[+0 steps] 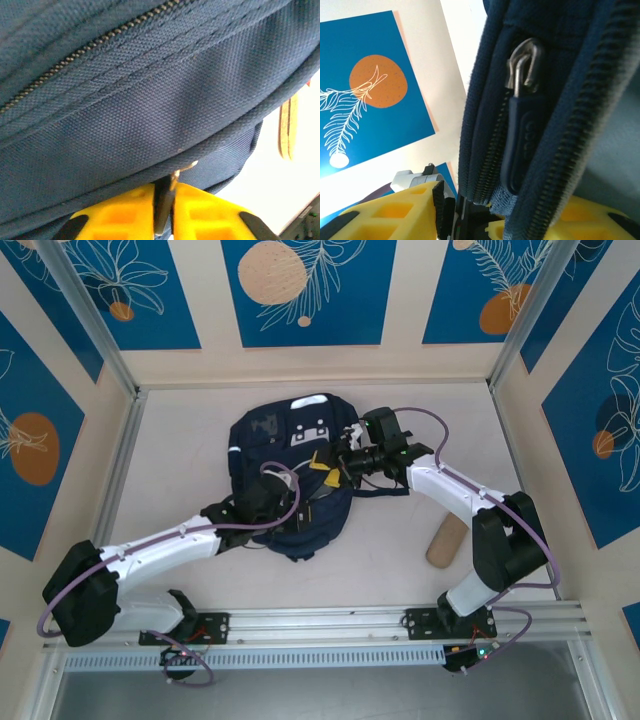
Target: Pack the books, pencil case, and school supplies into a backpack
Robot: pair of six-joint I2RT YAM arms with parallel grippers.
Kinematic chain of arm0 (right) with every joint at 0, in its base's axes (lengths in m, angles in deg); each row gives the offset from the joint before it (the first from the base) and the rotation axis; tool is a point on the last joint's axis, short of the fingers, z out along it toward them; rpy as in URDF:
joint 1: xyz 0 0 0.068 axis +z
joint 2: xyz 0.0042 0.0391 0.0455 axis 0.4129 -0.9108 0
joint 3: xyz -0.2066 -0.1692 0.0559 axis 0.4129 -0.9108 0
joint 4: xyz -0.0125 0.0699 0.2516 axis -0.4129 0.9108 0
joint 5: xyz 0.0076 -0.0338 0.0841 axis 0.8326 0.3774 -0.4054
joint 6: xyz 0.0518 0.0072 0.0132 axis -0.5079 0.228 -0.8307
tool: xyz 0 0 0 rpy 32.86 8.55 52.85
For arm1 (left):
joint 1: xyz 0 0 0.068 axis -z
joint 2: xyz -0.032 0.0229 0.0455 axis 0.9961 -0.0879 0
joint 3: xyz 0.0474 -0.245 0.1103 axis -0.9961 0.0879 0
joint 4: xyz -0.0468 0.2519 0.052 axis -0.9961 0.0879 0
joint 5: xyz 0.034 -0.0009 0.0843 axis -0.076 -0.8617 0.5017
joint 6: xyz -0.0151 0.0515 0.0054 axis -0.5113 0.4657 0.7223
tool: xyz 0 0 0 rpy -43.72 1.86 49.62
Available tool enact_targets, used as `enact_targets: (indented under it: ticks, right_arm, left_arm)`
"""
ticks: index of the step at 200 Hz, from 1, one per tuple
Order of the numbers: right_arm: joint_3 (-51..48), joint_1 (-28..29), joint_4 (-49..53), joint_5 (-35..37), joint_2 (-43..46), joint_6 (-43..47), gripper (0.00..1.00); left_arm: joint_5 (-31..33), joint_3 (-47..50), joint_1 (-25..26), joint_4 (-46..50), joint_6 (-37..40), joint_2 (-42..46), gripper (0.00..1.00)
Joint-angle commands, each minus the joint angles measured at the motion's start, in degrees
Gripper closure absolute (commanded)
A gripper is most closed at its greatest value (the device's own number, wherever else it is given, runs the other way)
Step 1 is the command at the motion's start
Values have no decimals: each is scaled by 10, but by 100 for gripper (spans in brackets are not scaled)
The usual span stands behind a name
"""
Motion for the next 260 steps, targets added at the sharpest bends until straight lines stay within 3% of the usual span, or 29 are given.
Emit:
enact_targets:
  ticks: [1, 12, 62, 107, 163, 213, 260]
  right_arm:
    - [10, 6, 1, -9, 3, 8, 60]
    - [8, 4, 9, 3, 7, 7, 66]
    - [-31, -30, -40, 13, 35, -25, 85]
    - [-55, -69, -30, 10, 54, -6, 89]
    - [-107, -127, 5, 5, 88, 39, 90]
    - [-155, -146, 4, 5, 110, 39, 80]
    - [-180, -112, -34, -5, 128, -28, 48]
  left_arm:
    - [32, -1, 4, 4, 15, 17, 95]
    - [36, -4, 4, 17, 26, 19, 100]
    - [96, -45, 4, 153, 97, 20, 100]
    - [124, -39, -2, 208, 120, 22, 100]
    - [135, -19, -25, 198, 134, 37, 100]
    - [165, -22, -42, 174, 140, 79, 100]
    - [68, -27, -35, 119, 178, 98, 100]
